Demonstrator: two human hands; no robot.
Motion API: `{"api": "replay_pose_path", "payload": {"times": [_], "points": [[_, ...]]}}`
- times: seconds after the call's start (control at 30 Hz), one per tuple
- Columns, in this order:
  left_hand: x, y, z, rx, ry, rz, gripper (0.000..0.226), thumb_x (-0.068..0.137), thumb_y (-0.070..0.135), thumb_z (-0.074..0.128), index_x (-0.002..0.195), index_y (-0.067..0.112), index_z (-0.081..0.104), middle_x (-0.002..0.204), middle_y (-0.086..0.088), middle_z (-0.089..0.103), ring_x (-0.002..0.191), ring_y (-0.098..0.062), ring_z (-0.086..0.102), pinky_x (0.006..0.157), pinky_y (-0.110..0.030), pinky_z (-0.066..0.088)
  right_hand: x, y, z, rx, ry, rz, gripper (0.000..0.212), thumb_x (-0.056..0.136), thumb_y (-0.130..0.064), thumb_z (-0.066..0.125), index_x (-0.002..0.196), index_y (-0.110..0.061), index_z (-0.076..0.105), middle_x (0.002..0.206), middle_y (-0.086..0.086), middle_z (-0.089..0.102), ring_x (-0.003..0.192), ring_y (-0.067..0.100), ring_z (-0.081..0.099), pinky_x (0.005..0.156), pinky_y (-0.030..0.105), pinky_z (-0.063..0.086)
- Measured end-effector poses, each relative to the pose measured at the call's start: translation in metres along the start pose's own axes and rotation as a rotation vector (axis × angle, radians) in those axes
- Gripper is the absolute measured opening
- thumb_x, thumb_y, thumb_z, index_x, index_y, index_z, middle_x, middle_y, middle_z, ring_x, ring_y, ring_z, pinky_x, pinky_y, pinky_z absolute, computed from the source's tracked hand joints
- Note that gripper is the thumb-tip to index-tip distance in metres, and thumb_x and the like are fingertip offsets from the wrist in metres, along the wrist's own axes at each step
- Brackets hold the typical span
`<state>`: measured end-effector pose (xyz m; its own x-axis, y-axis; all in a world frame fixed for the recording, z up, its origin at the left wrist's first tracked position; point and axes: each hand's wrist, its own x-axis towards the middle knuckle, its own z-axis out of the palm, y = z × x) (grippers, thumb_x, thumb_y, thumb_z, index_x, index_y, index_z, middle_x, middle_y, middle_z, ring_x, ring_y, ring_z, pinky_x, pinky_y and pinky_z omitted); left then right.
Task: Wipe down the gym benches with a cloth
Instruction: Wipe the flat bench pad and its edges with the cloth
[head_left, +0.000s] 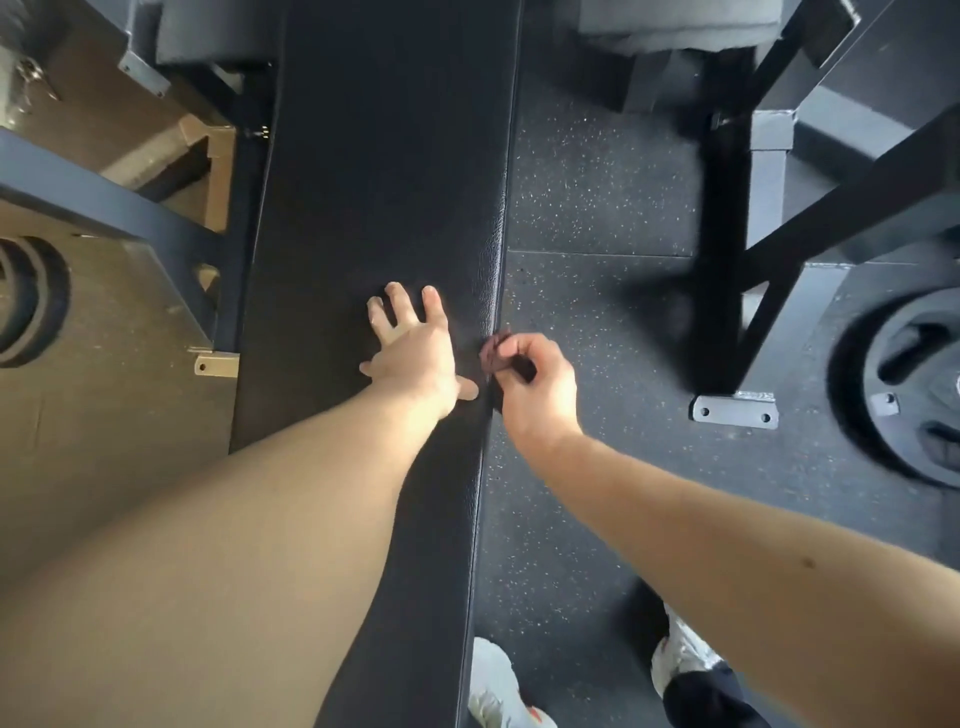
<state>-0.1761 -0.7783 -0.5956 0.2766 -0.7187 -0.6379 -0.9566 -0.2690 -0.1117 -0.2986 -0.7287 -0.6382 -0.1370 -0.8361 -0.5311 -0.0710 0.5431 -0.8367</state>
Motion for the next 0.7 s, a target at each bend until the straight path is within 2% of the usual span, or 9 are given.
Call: {"api": "replay_pose_path", "payload": {"times": [0.07, 0.1, 0.17, 0.27, 0.37, 0.5, 0.53, 0.63, 0.7], "points": [[-0.003, -0.001, 0.0, -0.012, 0.017, 0.013, 0.128, 0.075, 0.048, 0.086, 0.162, 0.023, -0.005, 0.167, -0.013, -0.019, 0.154, -0.038, -0.013, 0.11, -0.065, 0.038, -0.03, 0.018, -0.002, -0.023, -0.032, 0.048, 0.041, 0.087, 0.015, 0.055, 0.084, -0.025, 0.062, 0.109, 0.006, 0.067, 0.091, 0.003, 0.065, 0.088, 0.012, 0.049], [-0.004, -0.001, 0.0, -0.015, 0.022, 0.021, 0.128, 0.075, 0.048, 0.086, 0.162, 0.024, -0.005, 0.168, -0.012, -0.018, 0.155, -0.038, -0.013, 0.11, -0.066, 0.037, -0.041, 0.027, -0.004, -0.03, -0.043, 0.068, 0.042, 0.087, 0.013, 0.055, 0.083, -0.028, 0.062, 0.108, 0.004, 0.068, 0.092, 0.004, 0.065, 0.091, 0.017, 0.052], [-0.007, -0.003, 0.001, -0.047, 0.04, 0.031, 0.127, 0.076, 0.048, 0.086, 0.162, 0.025, -0.004, 0.168, -0.01, -0.018, 0.155, -0.037, -0.013, 0.112, -0.066, 0.035, -0.051, 0.033, -0.006, -0.027, -0.076, 0.097, 0.041, 0.089, 0.01, 0.055, 0.081, -0.03, 0.062, 0.101, -0.002, 0.071, 0.094, 0.014, 0.068, 0.092, 0.038, 0.058], [-0.019, -0.012, 0.006, -0.136, 0.093, 0.057, 0.114, 0.081, 0.045, 0.083, 0.162, 0.027, 0.005, 0.17, -0.006, -0.012, 0.156, -0.033, -0.008, 0.113, -0.062, 0.035, -0.028, 0.018, -0.003, 0.032, -0.057, 0.111, 0.042, 0.091, 0.009, 0.052, 0.077, -0.029, 0.059, 0.084, -0.007, 0.07, 0.09, 0.033, 0.071, 0.071, 0.057, 0.061], [-0.042, -0.026, 0.019, -0.177, 0.151, 0.085, 0.097, 0.087, 0.043, 0.079, 0.16, 0.024, 0.017, 0.17, -0.005, -0.003, 0.155, -0.03, 0.001, 0.108, -0.056, 0.04, 0.008, -0.006, 0.005, 0.028, 0.055, 0.047, 0.035, 0.09, 0.007, 0.055, 0.082, -0.027, 0.057, 0.08, -0.01, 0.067, 0.085, 0.021, 0.068, 0.082, 0.052, 0.059], [-0.083, -0.051, 0.046, -0.11, 0.104, 0.117, 0.101, 0.083, 0.047, 0.08, 0.159, 0.027, 0.018, 0.169, 0.0, -0.005, 0.153, -0.027, 0.0, 0.107, -0.052, 0.042, -0.002, -0.004, 0.011, -0.031, 0.101, -0.008, 0.03, 0.094, 0.007, 0.047, 0.093, -0.021, 0.056, 0.088, -0.011, 0.065, 0.077, -0.002, 0.058, 0.079, 0.017, 0.052], [-0.092, -0.057, 0.054, -0.104, 0.084, 0.124, 0.103, 0.082, 0.047, 0.081, 0.159, 0.028, 0.016, 0.169, 0.002, -0.007, 0.153, -0.026, -0.001, 0.107, -0.051, 0.042, -0.015, 0.005, 0.011, -0.036, 0.084, -0.026, 0.03, 0.095, 0.008, 0.047, 0.093, -0.02, 0.055, 0.092, -0.007, 0.066, 0.078, -0.004, 0.058, 0.079, 0.016, 0.05], [-0.119, -0.069, 0.072, -0.075, 0.038, 0.132, 0.108, 0.08, 0.046, 0.083, 0.16, 0.03, 0.012, 0.168, 0.003, -0.011, 0.153, -0.024, -0.003, 0.108, -0.048, 0.041, -0.067, 0.05, 0.003, -0.075, -0.009, -0.006, 0.034, 0.093, 0.005, 0.052, 0.084, -0.028, 0.053, 0.101, 0.005, 0.066, 0.084, 0.013, 0.063, 0.084, 0.04, 0.058], [-0.131, -0.074, 0.081, -0.058, 0.034, 0.126, 0.108, 0.081, 0.042, 0.083, 0.16, 0.03, 0.01, 0.168, 0.002, -0.012, 0.153, -0.024, -0.003, 0.107, -0.046, 0.042, -0.109, 0.077, -0.008, -0.153, -0.13, 0.069, 0.034, 0.091, 0.005, 0.053, 0.082, -0.028, 0.051, 0.098, 0.008, 0.063, 0.082, 0.024, 0.064, 0.076, 0.05, 0.059]]}}
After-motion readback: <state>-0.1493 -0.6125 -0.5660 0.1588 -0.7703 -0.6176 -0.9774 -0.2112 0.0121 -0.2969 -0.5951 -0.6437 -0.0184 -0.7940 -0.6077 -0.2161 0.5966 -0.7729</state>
